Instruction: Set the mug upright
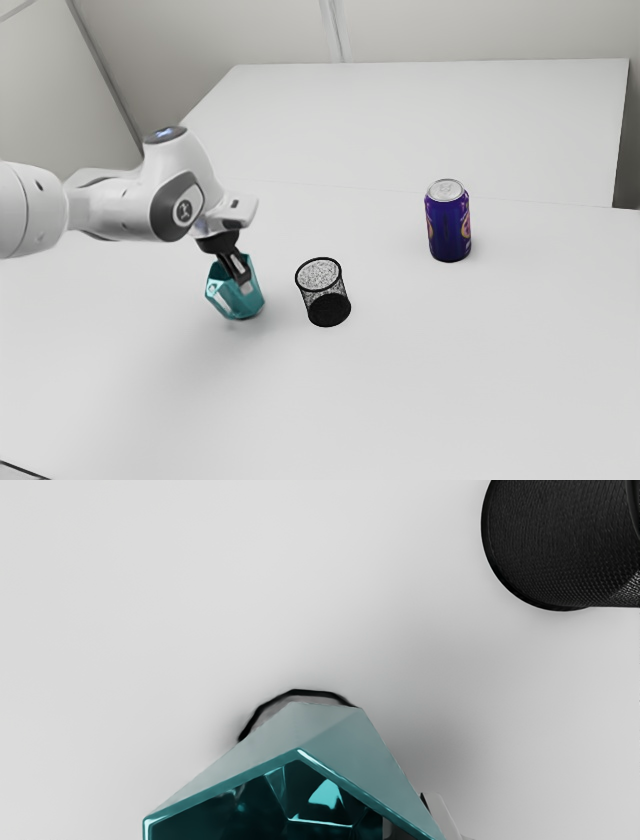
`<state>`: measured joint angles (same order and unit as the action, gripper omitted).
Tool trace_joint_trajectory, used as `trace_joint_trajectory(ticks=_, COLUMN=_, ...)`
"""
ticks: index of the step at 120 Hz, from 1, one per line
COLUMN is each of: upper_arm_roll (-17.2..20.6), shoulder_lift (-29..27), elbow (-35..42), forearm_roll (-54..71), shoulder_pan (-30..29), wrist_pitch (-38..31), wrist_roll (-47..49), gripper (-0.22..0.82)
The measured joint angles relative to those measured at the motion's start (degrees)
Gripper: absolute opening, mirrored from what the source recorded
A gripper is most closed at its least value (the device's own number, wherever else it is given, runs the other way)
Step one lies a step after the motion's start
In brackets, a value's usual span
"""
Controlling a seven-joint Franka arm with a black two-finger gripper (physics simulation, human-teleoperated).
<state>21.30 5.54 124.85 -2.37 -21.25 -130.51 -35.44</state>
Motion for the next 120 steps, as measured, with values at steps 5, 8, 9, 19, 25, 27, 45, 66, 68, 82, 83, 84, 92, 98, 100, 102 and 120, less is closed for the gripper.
trace_joint_trajectory(ticks=5, upper_arm_roll=0.1, shoulder_lift=0.1, elbow=0.1, forearm_roll=0.0, shoulder_pan=0.1, wrist_pitch=-0.1, wrist_roll=0.5, gripper=-0.17)
trace_joint_trajectory(ticks=8, upper_arm_roll=0.1, shoulder_lift=0.2, elbow=0.1, forearm_roll=0.0, shoulder_pan=0.1, wrist_pitch=-0.1, wrist_roll=0.8, gripper=-0.17)
trace_joint_trajectory(ticks=9, upper_arm_roll=0.1, shoulder_lift=0.2, elbow=0.1, forearm_roll=0.0, shoulder_pan=0.1, wrist_pitch=-0.2, wrist_roll=0.8, gripper=-0.17)
trace_joint_trajectory(ticks=19, upper_arm_roll=0.2, shoulder_lift=0.3, elbow=0.2, forearm_roll=0.1, shoulder_pan=0.1, wrist_pitch=-0.3, wrist_roll=1.7, gripper=-0.17)
trace_joint_trajectory(ticks=25, upper_arm_roll=0.3, shoulder_lift=0.3, elbow=0.2, forearm_roll=0.0, shoulder_pan=0.0, wrist_pitch=-0.3, wrist_roll=2.1, gripper=-0.13)
trace_joint_trajectory(ticks=27, upper_arm_roll=0.4, shoulder_lift=0.3, elbow=0.2, forearm_roll=0.0, shoulder_pan=-0.1, wrist_pitch=-0.3, wrist_roll=2.2, gripper=-0.11)
trace_joint_trajectory(ticks=45, upper_arm_roll=1.0, shoulder_lift=-0.3, elbow=0.2, forearm_roll=-0.1, shoulder_pan=0.1, wrist_pitch=-0.3, wrist_roll=3.1, gripper=0.18)
trace_joint_trajectory(ticks=66, upper_arm_roll=2.3, shoulder_lift=-4.1, elbow=-0.7, forearm_roll=-0.1, shoulder_pan=-0.2, wrist_pitch=1.1, wrist_roll=4.0, gripper=0.4)
trace_joint_trajectory(ticks=68, upper_arm_roll=2.4, shoulder_lift=-4.5, elbow=-0.7, forearm_roll=-0.1, shoulder_pan=-0.2, wrist_pitch=1.3, wrist_roll=4.0, gripper=0.41)
trace_joint_trajectory(ticks=82, upper_arm_roll=2.9, shoulder_lift=-6.2, elbow=-2.1, forearm_roll=-0.3, shoulder_pan=0.4, wrist_pitch=3.4, wrist_roll=4.8, gripper=0.49)
trace_joint_trajectory(ticks=83, upper_arm_roll=2.9, shoulder_lift=-6.2, elbow=-2.3, forearm_roll=-0.3, shoulder_pan=0.5, wrist_pitch=3.5, wrist_roll=4.9, gripper=0.5)
trace_joint_trajectory(ticks=84, upper_arm_roll=3.0, shoulder_lift=-6.3, elbow=-2.6, forearm_roll=-0.3, shoulder_pan=0.6, wrist_pitch=3.7, wrist_roll=5.1, gripper=0.5)
trace_joint_trajectory(ticks=92, upper_arm_roll=3.1, shoulder_lift=-6.4, elbow=-7.2, forearm_roll=-0.3, shoulder_pan=1.2, wrist_pitch=6.5, wrist_roll=6.7, gripper=0.53)
trace_joint_trajectory(ticks=98, upper_arm_roll=3.2, shoulder_lift=-6.2, elbow=-11.1, forearm_roll=-0.2, shoulder_pan=1.6, wrist_pitch=9.0, wrist_roll=8.1, gripper=0.55)
trace_joint_trajectory(ticks=100, upper_arm_roll=3.2, shoulder_lift=-6.2, elbow=-12.3, forearm_roll=-0.2, shoulder_pan=1.7, wrist_pitch=9.8, wrist_roll=8.6, gripper=0.55)
trace_joint_trajectory(ticks=102, upper_arm_roll=3.2, shoulder_lift=-6.0, elbow=-13.6, forearm_roll=-0.1, shoulder_pan=1.9, wrist_pitch=10.7, wrist_roll=9.1, gripper=0.55)
trace_joint_trajectory(ticks=120, upper_arm_roll=0.0, shoulder_lift=-4.6, elbow=-25.1, forearm_roll=1.3, shoulder_pan=6.7, wrist_pitch=19.2, wrist_roll=13.7, gripper=0.58)
